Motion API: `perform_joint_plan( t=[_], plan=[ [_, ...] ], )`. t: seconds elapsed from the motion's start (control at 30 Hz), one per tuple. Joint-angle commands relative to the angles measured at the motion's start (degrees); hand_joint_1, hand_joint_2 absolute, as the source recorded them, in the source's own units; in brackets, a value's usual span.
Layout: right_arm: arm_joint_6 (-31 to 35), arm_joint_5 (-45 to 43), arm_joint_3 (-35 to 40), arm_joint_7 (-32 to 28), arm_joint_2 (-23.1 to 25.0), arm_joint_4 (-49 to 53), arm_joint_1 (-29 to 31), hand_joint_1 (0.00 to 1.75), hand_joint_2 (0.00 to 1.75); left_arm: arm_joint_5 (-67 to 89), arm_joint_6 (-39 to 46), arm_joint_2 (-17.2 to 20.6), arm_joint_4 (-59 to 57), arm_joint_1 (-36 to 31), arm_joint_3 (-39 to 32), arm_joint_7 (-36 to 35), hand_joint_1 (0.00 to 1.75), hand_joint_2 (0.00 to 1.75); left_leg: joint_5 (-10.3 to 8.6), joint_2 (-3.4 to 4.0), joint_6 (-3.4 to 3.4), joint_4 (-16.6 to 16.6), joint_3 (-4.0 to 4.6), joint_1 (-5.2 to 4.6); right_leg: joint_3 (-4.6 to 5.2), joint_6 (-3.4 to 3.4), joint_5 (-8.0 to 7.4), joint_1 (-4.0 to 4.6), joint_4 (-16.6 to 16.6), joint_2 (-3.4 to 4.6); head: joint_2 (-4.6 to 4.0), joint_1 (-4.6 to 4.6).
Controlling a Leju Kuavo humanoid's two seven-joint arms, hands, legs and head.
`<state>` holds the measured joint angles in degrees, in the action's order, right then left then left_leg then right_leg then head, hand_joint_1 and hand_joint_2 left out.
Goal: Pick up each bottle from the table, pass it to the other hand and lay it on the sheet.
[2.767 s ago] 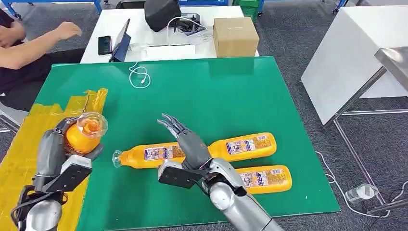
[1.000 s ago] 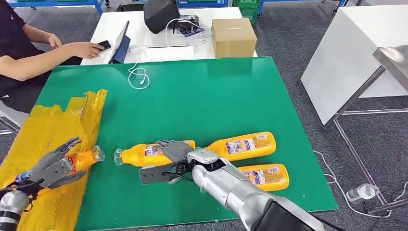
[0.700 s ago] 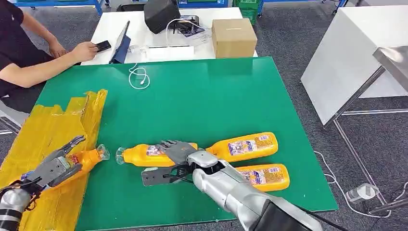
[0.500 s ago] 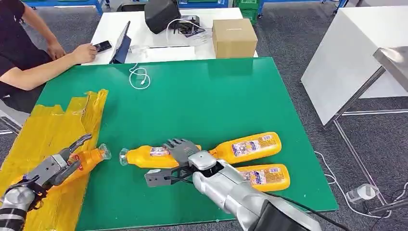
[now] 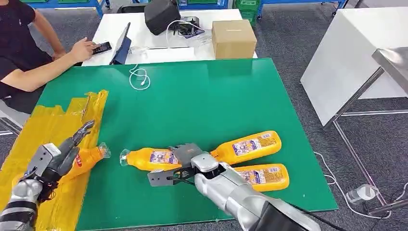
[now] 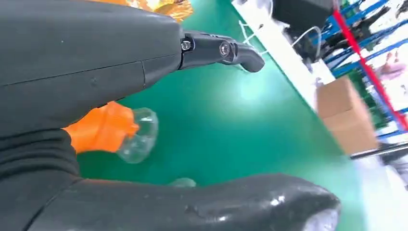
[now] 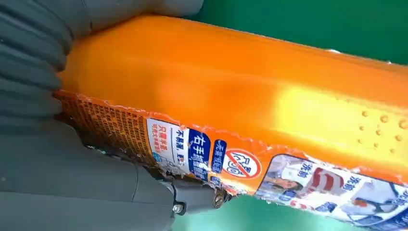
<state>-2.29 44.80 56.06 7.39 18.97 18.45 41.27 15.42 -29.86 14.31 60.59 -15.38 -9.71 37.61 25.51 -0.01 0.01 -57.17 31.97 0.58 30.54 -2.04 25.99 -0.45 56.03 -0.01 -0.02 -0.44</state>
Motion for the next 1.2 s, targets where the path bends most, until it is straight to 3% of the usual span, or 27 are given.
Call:
perform_joint_plan(
  t=[0.03, 0.1, 0.2, 0.23, 0.27, 0.57, 0.63, 0.67, 0.8, 0.87, 1.2],
  plan=[
    [3.0, -1.3, -6.2, -1.4, -1.5, -3.2, -3.1, 1.75, 1.75, -6.2, -2.6, -7.2, 3.6, -1.5, -6.6, -3.4, 0.0, 0.0, -0.1, -0.21, 0.06, 0.1, 0.12, 0.04, -0.32, 0.0, -0.08, 0.05, -0.2, -0.22, 0.0, 0.0],
    [5.7, -1.7, -7.6, -2.5, -1.6, -2.6, -3.4, 1.75, 1.75, -9.1, -3.6, -8.0, 4.1, -1.4, -7.9, -4.9, 0.0, 0.0, -0.04, -0.16, 0.03, 0.1, -0.02, 0.03, -0.53, -0.01, -0.03, 0.03, -0.1, -0.15, 0.0, 0.0],
    [18.6, -6.3, -16.3, -12.4, -1.1, 1.1, -4.8, 1.75, 1.75, -20.0, -5.9, -11.0, 10.4, 1.8, -10.7, -10.2, 0.0, 0.0, -0.05, -0.13, 0.03, 0.0, 0.01, 0.03, -0.47, 0.0, -0.05, 0.04, -0.1, -0.14, 0.0, 0.0],
    [22.5, -9.4, -20.6, -18.3, -0.9, 4.6, -6.2, 1.75, 1.75, -25.0, -6.9, -12.5, 13.9, 3.8, -11.5, -13.1, 0.0, 0.0, -0.09, -0.17, 0.04, 0.1, 0.06, 0.05, -0.44, 0.01, -0.08, 0.06, -0.2, -0.18, 0.0, 0.0],
    [23.5, -12.0, -24.2, -23.0, -0.8, 8.4, -7.7, 1.75, 1.75, -28.7, -7.3, -13.4, 16.9, 5.7, -11.5, -14.6, 0.0, 0.0, -0.04, -0.07, 0.03, 0.0, 0.04, 0.03, -0.44, -0.01, -0.06, 0.04, -0.1, -0.09, 0.0, 0.0],
    [22.2, -11.2, -24.7, -22.1, -1.3, 11.3, -8.8, 1.75, 1.75, -29.8, -6.6, -13.5, 18.9, 7.0, -10.6, -15.6, 0.0, 0.0, -0.03, -0.09, 0.04, 0.0, 0.58, -0.01, 0.07, 0.13, -0.11, 0.01, 0.0, -0.1, 0.0, 0.0],
    [23.3, -14.9, -28.7, -28.6, -0.7, 14.6, -10.4, 1.75, 1.75, -32.9, -6.9, -14.1, 19.5, 7.3, -10.6, -16.2, 0.0, 0.0, -0.03, -0.05, 0.04, 0.0, 0.72, 0.01, 0.22, 0.14, -0.13, 0.04, 0.0, -0.05, 0.0, 0.0],
    [22.5, -16.5, -30.2, -30.7, -0.7, 18.9, -12.0, 1.75, 1.75, -34.3, -6.4, -14.5, 21.0, 8.3, -10.1, -17.2, 0.0, 1.75, -0.01, -0.07, 0.04, 0.0, 0.69, 0.03, 0.19, 0.15, -0.11, 0.06, -0.1, -0.07, 0.0, -0.02],
    [18.0, -19.8, -29.7, -30.3, -2.8, 43.4, -20.7, 1.75, 1.75, -41.9, -4.4, -17.8, 28.3, 12.2, -7.7, -20.5, 0.0, 1.75, 0.03, -0.09, 0.05, -0.1, 0.85, 0.03, 0.32, 0.13, -0.07, 0.06, 0.0, -0.09, 0.0, 0.0],
    [17.5, -20.3, -28.7, -30.2, -3.3, 48.9, -23.1, 1.75, 1.75, -42.3, -3.3, -19.1, 31.2, 13.8, -6.0, -20.5, 0.0, 1.75, 0.05, -0.17, 0.07, -0.1, 0.91, 0.02, 0.35, 0.12, -0.04, 0.05, 0.0, -0.18, 0.0, 0.0],
    [15.1, -18.2, -23.4, -30.8, -2.0, 46.3, -23.3, 1.75, 1.75, -36.8, -3.1, -20.8, 35.7, 19.0, 6.3, -18.7, 0.0, 1.75, 0.0, -0.09, 0.06, 0.0, 1.03, -0.05, 0.5, 0.14, -0.11, 0.01, -0.1, -0.09, 0.0, 0.0]
  ],
)
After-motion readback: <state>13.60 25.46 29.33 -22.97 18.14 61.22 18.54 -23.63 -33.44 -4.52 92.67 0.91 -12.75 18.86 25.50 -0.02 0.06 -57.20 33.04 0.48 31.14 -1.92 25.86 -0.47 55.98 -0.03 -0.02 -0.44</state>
